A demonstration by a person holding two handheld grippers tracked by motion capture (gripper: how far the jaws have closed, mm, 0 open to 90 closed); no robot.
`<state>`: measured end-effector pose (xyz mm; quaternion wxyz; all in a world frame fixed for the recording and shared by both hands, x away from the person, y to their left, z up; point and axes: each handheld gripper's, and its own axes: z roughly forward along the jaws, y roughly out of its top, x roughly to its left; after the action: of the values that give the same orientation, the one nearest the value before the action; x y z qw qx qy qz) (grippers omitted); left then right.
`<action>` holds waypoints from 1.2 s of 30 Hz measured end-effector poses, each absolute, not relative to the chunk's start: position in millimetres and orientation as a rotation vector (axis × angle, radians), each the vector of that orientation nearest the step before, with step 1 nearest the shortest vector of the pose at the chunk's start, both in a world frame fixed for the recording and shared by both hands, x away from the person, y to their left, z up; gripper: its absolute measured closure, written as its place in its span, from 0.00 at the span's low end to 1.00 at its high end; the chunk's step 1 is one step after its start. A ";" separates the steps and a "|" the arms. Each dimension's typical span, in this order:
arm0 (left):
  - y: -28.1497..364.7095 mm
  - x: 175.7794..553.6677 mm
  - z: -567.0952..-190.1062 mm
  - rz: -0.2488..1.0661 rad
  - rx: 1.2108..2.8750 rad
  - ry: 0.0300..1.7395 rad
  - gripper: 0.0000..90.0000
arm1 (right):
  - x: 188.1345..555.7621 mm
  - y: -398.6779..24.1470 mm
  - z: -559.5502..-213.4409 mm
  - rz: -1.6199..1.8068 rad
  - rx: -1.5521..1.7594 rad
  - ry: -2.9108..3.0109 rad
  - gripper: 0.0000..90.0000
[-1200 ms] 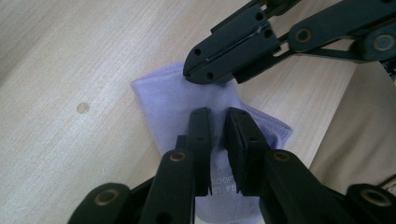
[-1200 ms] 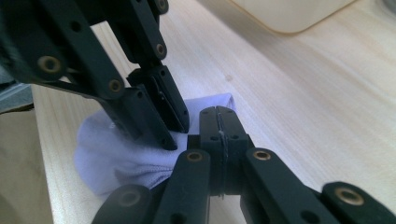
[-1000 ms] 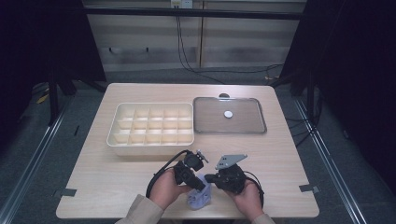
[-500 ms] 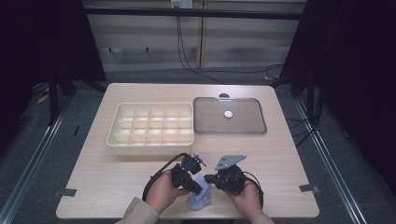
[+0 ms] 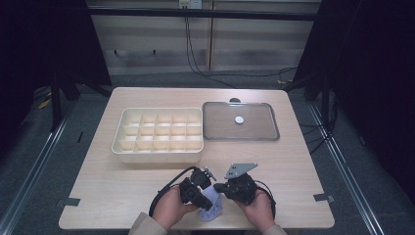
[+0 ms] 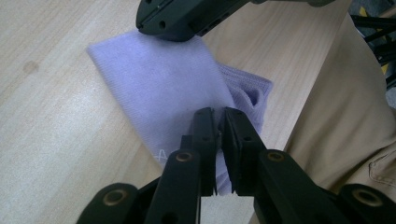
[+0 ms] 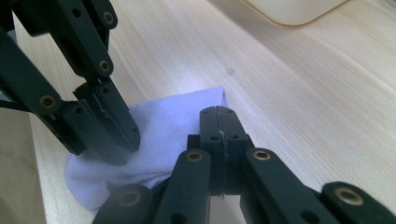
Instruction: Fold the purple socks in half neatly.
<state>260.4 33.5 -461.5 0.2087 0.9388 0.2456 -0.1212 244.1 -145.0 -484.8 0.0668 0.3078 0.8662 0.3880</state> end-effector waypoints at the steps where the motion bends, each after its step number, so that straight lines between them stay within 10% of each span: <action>1: 33.6 260.2 -461.3 -0.339 2.614 0.681 0.93 | 244.2 -145.3 -485.1 1.175 0.929 2.612 1.00; 31: 53.7 277.7 -464.6 -0.297 2.621 0.771 0.92 | 245.3 -148.4 -486.5 1.192 0.957 2.579 1.00; 36: 56.2 278.0 -458.3 -0.326 2.574 0.782 0.80 | 244.5 -149.5 -485.0 1.201 0.949 2.573 0.99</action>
<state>278.0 56.2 -458.3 0.2140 0.9279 0.2819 -0.1176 244.5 -149.5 -485.0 0.0738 0.3161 0.8570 0.4001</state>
